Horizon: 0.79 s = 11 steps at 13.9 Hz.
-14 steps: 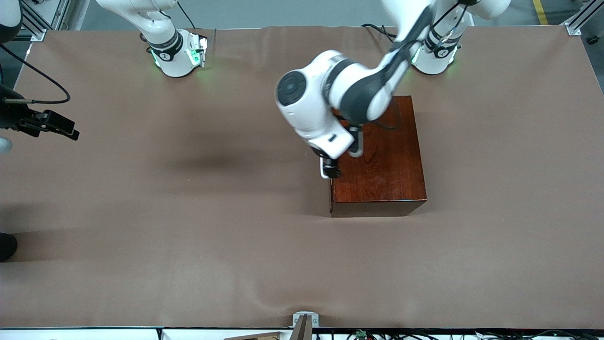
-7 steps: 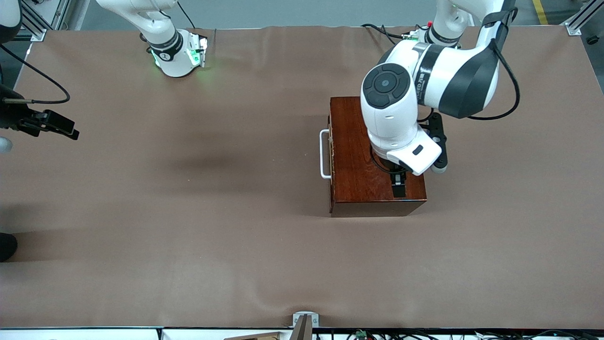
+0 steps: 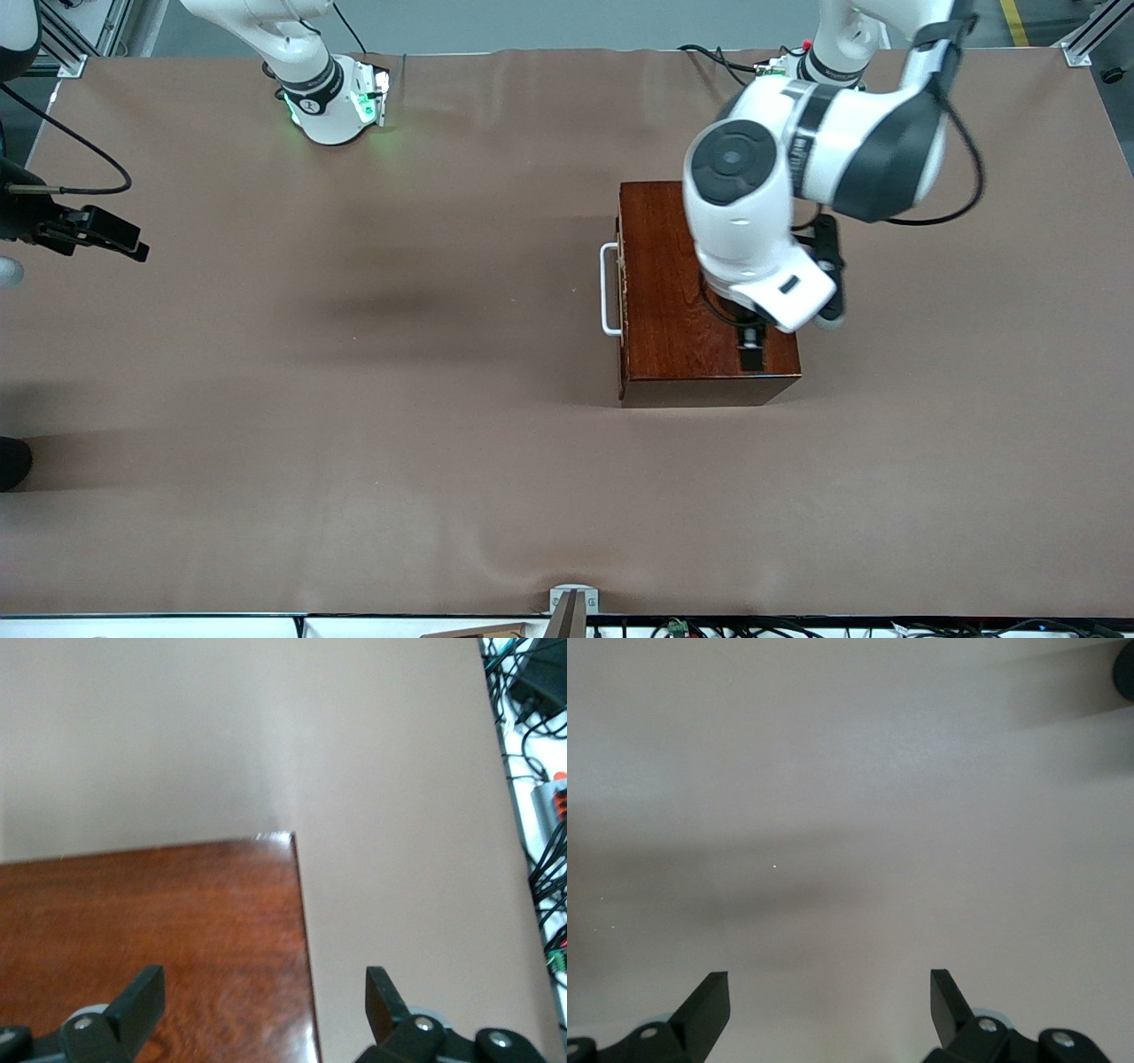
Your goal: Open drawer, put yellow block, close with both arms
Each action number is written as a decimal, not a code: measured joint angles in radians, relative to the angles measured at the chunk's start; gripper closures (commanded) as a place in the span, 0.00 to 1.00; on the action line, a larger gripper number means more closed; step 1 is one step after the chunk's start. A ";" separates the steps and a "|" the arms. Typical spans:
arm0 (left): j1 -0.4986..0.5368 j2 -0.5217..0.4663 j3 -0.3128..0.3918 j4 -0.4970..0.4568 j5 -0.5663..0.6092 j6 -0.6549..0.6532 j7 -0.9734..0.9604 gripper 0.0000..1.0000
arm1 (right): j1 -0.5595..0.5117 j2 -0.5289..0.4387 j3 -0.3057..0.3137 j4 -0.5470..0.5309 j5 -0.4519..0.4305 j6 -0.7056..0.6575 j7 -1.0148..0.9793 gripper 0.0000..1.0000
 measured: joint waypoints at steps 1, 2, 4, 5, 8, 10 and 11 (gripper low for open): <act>0.028 -0.011 0.000 0.000 -0.004 0.001 0.035 0.00 | 0.000 0.000 0.000 0.000 0.000 0.000 0.000 0.00; 0.057 -0.023 0.000 0.001 -0.011 0.001 0.077 0.00 | 0.000 0.000 0.000 0.000 0.000 0.000 0.000 0.00; 0.119 -0.047 0.001 0.002 -0.043 0.001 0.176 0.00 | 0.000 0.000 0.000 0.000 0.000 0.000 0.000 0.00; 0.156 -0.060 0.001 0.002 -0.066 0.001 0.237 0.00 | 0.000 0.000 0.000 0.000 0.000 -0.001 0.000 0.00; 0.289 -0.106 0.002 -0.001 -0.167 -0.001 0.493 0.00 | 0.000 0.000 0.000 -0.003 0.000 -0.001 0.000 0.00; 0.361 -0.134 0.001 -0.018 -0.195 -0.003 0.636 0.00 | 0.000 0.000 0.000 -0.005 0.000 -0.001 0.000 0.00; 0.383 -0.148 0.001 -0.034 -0.205 -0.004 0.708 0.00 | 0.000 0.000 0.000 -0.007 0.000 -0.001 0.000 0.00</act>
